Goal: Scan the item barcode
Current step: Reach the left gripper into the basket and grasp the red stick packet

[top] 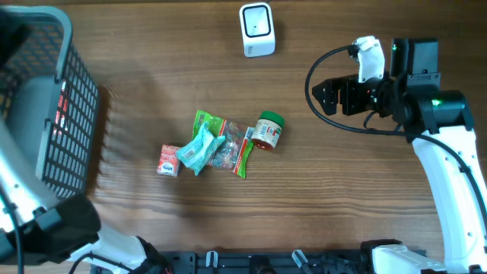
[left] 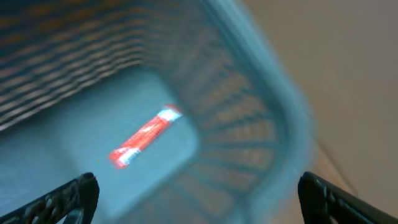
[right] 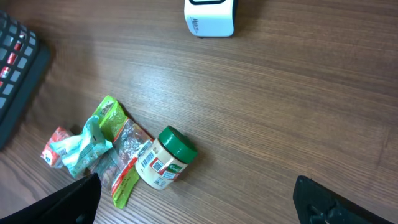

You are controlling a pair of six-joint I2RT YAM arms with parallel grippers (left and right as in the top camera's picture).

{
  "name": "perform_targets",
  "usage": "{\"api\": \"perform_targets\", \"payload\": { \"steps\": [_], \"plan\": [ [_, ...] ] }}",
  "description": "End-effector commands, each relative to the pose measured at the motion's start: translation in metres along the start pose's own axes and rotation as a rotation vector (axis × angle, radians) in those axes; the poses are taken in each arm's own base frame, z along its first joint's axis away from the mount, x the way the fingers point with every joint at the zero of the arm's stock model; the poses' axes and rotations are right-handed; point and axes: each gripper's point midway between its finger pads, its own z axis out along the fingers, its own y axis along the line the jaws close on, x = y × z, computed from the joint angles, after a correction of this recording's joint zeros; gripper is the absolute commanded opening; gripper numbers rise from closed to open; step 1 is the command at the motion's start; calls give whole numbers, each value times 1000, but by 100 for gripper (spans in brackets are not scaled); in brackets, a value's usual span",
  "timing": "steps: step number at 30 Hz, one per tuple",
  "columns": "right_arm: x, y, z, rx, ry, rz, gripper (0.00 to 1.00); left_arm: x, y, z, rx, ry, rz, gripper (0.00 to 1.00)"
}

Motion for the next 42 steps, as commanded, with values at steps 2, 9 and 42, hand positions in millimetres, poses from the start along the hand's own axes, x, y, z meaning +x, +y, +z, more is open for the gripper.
{"api": "perform_targets", "payload": {
  "steps": [2, 9, 42],
  "plan": [
    [-7, 4, -3, -13, -17, -10, 100, -4, 69, 43, -143, 99, -23, 94],
    [-7, 4, -3, -13, -17, -10, 99, 45, 84, 127, -192, 319, 92, 89],
    [-7, 4, -3, -12, -18, -10, 100, 154, 104, 269, -29, 369, 266, 4]
  ]
}}
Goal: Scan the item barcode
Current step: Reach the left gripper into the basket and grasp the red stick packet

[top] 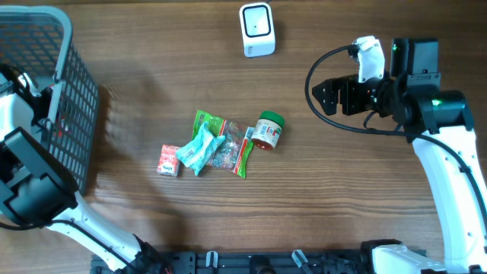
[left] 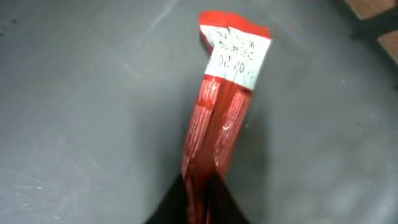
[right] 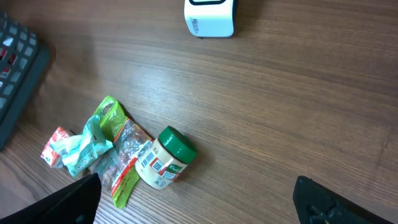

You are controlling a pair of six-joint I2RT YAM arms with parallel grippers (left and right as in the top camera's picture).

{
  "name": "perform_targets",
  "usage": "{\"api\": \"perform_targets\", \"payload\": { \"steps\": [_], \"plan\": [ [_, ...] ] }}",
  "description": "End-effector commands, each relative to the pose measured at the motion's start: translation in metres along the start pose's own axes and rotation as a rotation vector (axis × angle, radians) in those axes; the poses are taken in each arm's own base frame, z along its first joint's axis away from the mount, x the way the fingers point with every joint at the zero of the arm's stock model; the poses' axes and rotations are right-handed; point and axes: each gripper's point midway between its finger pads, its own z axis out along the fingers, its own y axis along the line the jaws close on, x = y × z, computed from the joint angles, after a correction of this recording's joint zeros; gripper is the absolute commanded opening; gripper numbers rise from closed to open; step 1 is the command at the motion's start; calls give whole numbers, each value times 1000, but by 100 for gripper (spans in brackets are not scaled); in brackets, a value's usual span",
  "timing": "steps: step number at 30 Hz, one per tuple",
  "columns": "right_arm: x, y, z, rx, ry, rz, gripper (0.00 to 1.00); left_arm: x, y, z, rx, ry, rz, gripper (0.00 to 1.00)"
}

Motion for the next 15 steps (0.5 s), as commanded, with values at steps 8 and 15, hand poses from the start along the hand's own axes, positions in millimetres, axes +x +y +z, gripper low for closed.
{"api": "perform_targets", "payload": {
  "steps": [8, 15],
  "plan": [
    [-7, 4, -3, -12, -17, -10, 100, -60, -12, -149, -15, -274, -44, 4],
    [-7, 4, -3, -12, -17, -10, 100, -35, -34, -268, 98, -398, -198, 4]
  ]
}}
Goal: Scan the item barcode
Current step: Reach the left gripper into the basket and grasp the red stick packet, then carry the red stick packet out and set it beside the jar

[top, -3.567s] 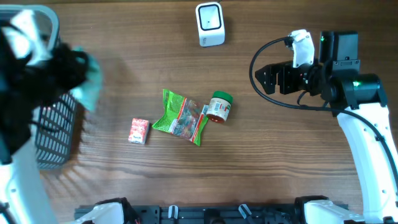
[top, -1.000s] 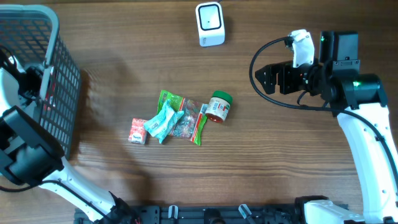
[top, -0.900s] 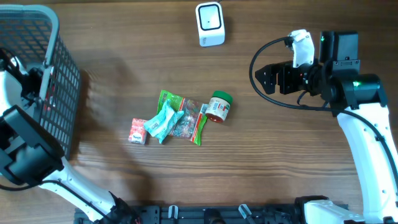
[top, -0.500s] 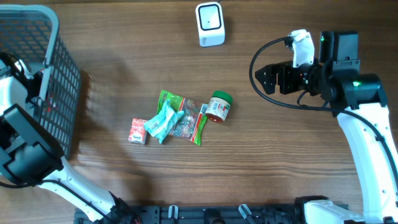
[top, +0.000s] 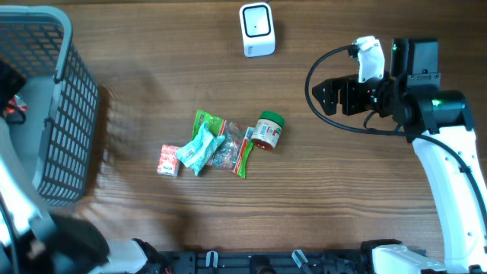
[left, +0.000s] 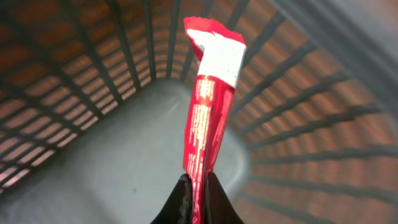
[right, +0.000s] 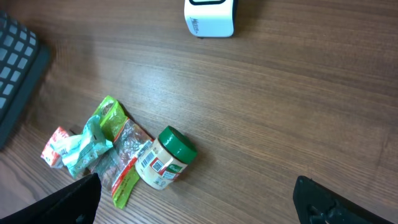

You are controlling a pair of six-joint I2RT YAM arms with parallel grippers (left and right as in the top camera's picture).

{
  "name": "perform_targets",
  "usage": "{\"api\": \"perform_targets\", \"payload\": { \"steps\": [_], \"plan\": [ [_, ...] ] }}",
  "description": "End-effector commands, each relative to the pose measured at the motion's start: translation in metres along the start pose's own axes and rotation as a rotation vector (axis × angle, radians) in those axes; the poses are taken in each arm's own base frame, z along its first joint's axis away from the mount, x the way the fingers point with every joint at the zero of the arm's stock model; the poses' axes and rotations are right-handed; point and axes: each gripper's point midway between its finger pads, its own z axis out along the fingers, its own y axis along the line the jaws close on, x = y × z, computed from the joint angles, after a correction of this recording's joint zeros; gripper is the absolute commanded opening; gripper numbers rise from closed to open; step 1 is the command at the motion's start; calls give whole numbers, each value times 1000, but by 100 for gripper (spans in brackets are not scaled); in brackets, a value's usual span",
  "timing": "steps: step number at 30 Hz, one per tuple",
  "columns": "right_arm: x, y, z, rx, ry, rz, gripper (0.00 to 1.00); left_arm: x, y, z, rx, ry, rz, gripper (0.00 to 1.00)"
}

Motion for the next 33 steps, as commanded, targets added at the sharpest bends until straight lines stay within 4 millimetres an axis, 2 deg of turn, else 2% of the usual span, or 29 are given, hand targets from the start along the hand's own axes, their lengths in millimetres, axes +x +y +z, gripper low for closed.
{"api": "perform_targets", "payload": {
  "steps": [1, 7, 12, 16, 20, 24, 33],
  "plan": [
    [-7, 4, -3, -12, -17, -10, 100, 11, -22, -55, 103, 13, -141, 4],
    [-7, 4, -3, -12, -18, -11, 100, 58, -103, -113, 480, 190, -80, 4],
    [-7, 4, -3, -12, -18, -10, 100, 108, -149, -131, 564, 342, 29, 4],
    [-7, 4, -3, -12, -18, -10, 100, 142, -179, -138, 610, 419, 125, 4],
    [-7, 4, -3, -12, -18, -10, 100, 184, -194, -127, 541, 457, 256, 4],
    [-7, 4, -3, -12, -18, -10, 100, 238, -211, -114, 523, 541, 337, 4],
    [-7, 4, -3, -12, -18, -10, 100, 379, -251, -68, 545, 715, 380, 4]
  ]
}}
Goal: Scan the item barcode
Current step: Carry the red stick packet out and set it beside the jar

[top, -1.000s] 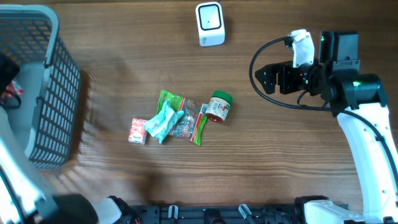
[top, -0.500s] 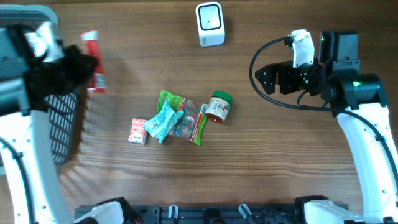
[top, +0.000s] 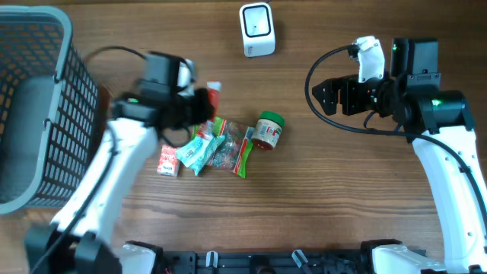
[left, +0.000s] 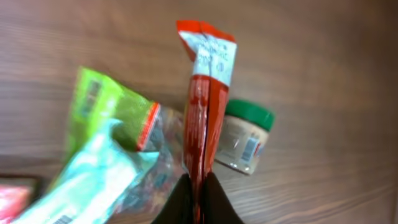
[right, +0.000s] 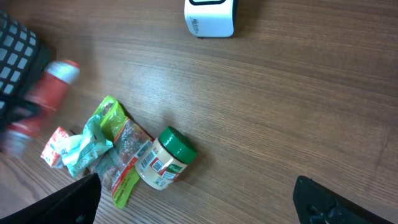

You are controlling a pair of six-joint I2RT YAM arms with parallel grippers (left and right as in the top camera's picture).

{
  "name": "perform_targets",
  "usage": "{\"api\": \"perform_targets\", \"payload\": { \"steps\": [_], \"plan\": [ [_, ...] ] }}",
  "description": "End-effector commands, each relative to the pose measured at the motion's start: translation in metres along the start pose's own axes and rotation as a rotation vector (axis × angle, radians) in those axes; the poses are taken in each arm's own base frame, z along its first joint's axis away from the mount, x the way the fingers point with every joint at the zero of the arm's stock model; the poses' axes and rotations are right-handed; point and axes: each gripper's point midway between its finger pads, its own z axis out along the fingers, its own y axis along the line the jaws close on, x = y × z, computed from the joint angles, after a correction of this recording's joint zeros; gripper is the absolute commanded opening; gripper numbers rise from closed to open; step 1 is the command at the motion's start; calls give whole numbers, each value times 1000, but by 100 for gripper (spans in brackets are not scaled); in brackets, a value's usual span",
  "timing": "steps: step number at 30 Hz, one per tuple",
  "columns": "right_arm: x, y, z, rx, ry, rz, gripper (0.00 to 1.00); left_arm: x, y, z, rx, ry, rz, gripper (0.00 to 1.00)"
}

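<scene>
My left gripper point(top: 199, 104) is shut on a long red packet point(left: 208, 106) with a white label at its top end. It holds the packet over the table, just above the pile of items. The packet shows blurred in the right wrist view point(right: 51, 86). The white barcode scanner point(top: 256, 29) stands at the table's far edge, also seen from the right wrist point(right: 210, 17). My right gripper point(right: 198, 186) hangs open and empty at the right of the table, well apart from the pile.
Below the packet lies a pile: a green-lidded jar point(top: 267, 130), a green snack bag point(top: 209, 122), a teal packet point(top: 199, 148) and a small red box point(top: 168, 160). A dark mesh basket point(top: 68, 99) fills the left side.
My left gripper, still shut on the red packet, was inside the basket at the far left. It is now out over the table beside the pile. The right arm has not moved.
The left gripper was open above the basket with the red packet lying on its floor. Then it was shut on the packet there. Then it held the packet up inside the basket, and now holds it over the pile on the table.
</scene>
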Motion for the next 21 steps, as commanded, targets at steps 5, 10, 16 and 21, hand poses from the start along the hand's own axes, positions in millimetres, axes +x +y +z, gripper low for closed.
{"api": "perform_targets", "payload": {
  "steps": [5, 10, 16, 21],
  "plan": [
    [-7, 4, -3, -12, -18, -10, 100, 40, -5, 83, -13, 110, -52, 4],
    [-7, 4, -3, -12, -18, -10, 100, 41, -6, 88, -11, 111, -63, 8],
    [-7, 4, -3, -12, -18, -10, 100, 43, -4, 88, -19, 121, -66, 56],
    [-7, 4, -3, -12, -18, -10, 100, 34, -7, 79, -6, 93, -70, 63]
  ]
}}
